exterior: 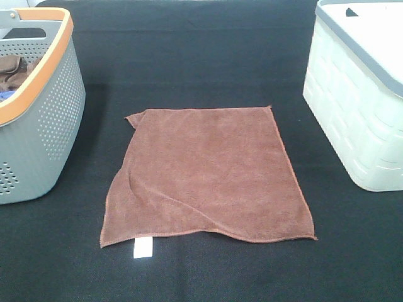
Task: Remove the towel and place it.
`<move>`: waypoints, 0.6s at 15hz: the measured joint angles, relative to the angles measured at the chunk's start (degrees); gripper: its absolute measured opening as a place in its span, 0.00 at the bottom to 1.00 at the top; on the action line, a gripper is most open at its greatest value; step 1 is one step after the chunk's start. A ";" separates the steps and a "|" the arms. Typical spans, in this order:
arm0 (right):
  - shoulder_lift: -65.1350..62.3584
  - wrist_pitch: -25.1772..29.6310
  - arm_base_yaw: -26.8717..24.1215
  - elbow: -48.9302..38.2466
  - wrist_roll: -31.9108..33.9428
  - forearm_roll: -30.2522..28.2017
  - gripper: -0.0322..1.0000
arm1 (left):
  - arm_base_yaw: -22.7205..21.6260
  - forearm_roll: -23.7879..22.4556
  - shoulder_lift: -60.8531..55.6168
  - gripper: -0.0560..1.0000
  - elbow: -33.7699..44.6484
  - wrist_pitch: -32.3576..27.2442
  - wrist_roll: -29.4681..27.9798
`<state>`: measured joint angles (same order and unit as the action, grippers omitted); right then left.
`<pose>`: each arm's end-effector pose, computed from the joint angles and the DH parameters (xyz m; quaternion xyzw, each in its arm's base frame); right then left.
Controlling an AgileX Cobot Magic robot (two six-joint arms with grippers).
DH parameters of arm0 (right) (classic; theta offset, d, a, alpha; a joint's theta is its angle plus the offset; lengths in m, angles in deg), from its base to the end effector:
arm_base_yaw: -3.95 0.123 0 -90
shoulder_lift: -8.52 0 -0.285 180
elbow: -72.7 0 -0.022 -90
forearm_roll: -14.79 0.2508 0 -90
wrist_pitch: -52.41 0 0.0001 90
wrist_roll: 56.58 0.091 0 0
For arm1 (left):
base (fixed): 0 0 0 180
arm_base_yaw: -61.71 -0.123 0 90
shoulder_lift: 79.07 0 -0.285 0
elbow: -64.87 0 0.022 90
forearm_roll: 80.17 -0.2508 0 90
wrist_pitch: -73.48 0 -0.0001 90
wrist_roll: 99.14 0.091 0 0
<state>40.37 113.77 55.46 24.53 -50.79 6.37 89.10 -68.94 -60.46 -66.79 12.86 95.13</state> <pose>0.0451 0.0379 0.2682 -0.3766 0.8626 0.0945 0.3241 0.0138 -0.0245 0.2782 0.3124 0.8364 -0.1473 0.4256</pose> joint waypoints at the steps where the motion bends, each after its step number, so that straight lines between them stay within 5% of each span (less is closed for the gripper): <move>1: 0.00 0.00 0.00 0.00 -2.46 3.21 0.64 | 0.00 0.00 0.00 0.57 0.00 0.00 0.17; 4: 0.00 0.00 0.00 0.00 -9.91 9.68 0.64 | 0.00 0.00 0.00 0.57 0.00 0.00 0.17; 9: 0.00 0.00 0.00 0.00 -10.08 9.57 0.64 | 0.00 0.00 0.00 0.57 0.00 0.00 0.17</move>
<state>40.37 113.77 55.46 24.53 -60.87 15.94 89.10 -68.94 -60.46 -66.79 12.86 95.30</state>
